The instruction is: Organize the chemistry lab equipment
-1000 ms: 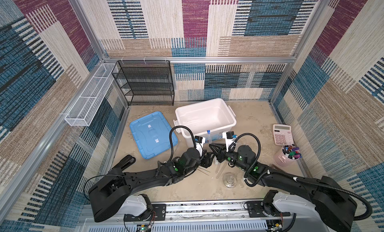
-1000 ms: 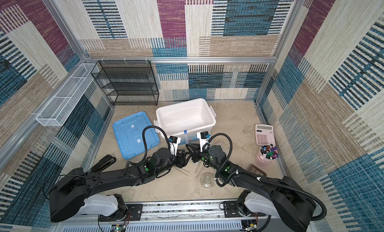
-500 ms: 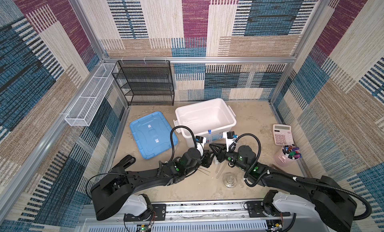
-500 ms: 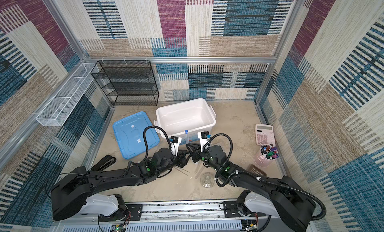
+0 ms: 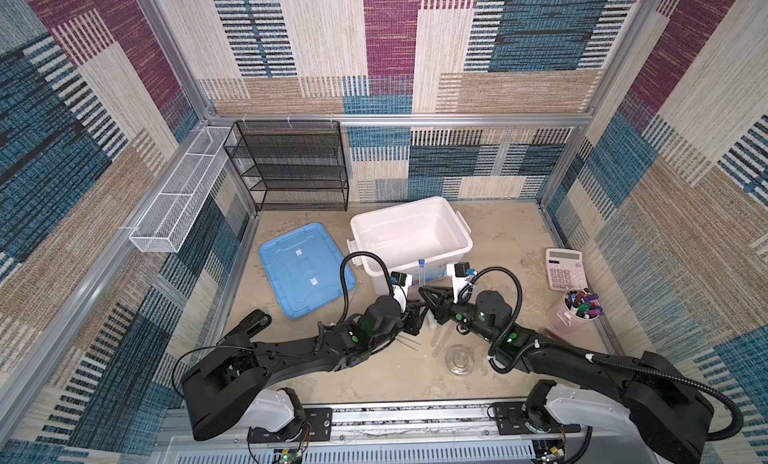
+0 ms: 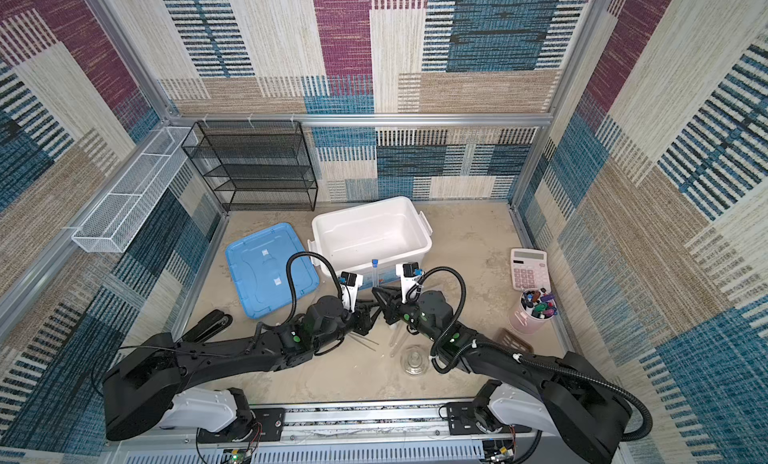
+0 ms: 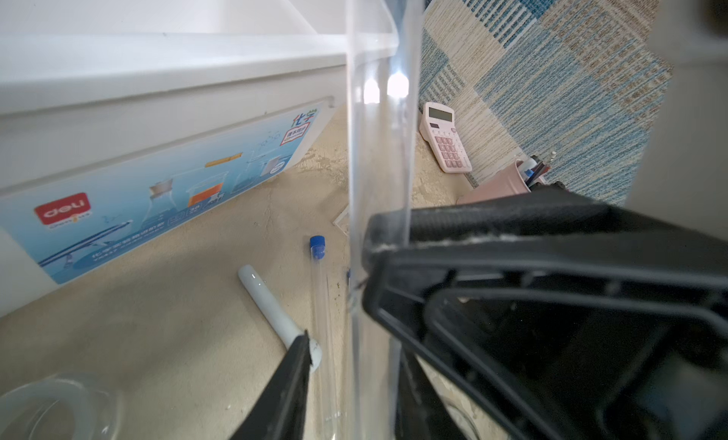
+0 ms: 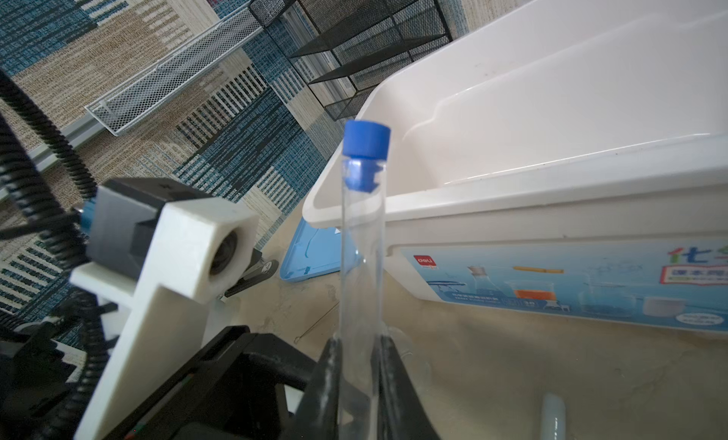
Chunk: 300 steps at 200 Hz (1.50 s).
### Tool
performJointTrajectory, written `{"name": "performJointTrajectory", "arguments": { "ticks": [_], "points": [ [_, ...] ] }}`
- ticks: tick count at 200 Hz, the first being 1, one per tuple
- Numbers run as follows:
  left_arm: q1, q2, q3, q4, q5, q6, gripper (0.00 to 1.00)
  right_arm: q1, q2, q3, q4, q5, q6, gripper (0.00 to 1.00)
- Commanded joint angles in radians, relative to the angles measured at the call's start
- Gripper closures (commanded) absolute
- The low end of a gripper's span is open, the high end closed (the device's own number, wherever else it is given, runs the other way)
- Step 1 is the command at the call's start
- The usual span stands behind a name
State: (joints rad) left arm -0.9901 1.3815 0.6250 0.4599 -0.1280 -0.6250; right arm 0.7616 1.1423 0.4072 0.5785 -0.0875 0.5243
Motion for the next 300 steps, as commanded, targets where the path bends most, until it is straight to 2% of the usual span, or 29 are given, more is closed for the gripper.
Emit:
{"name": "performJointTrajectory", "arguments": {
  "ticks": [1,103,143,180,211,252,300],
  "points": [
    [0.001,-0.003,-0.008,0.020,-0.026,0.002,0.64,-0.001,-0.001,0.007,0.013,-0.007,0.007,0.80],
    [0.004,0.008,-0.021,0.023,-0.045,0.009,0.67,-0.018,0.011,0.021,-0.038,-0.013,0.008,0.77],
    [0.008,0.028,-0.008,-0.025,-0.042,-0.004,0.67,-0.046,0.019,0.051,-0.163,0.013,0.016,0.74],
    [0.009,0.009,0.014,-0.118,-0.040,0.008,0.59,-0.081,0.004,0.078,-0.338,0.065,0.036,0.59],
    [0.006,0.002,0.061,-0.292,-0.012,0.013,0.57,-0.099,-0.007,0.064,-0.371,0.053,0.044,0.48],
    [0.000,0.027,0.075,-0.381,0.047,-0.020,0.55,-0.109,0.020,0.076,-0.385,0.033,0.048,0.42],
    [-0.021,0.123,0.141,-0.453,0.121,-0.072,0.55,-0.121,0.030,0.095,-0.405,0.045,0.045,0.35]
  ]
}}
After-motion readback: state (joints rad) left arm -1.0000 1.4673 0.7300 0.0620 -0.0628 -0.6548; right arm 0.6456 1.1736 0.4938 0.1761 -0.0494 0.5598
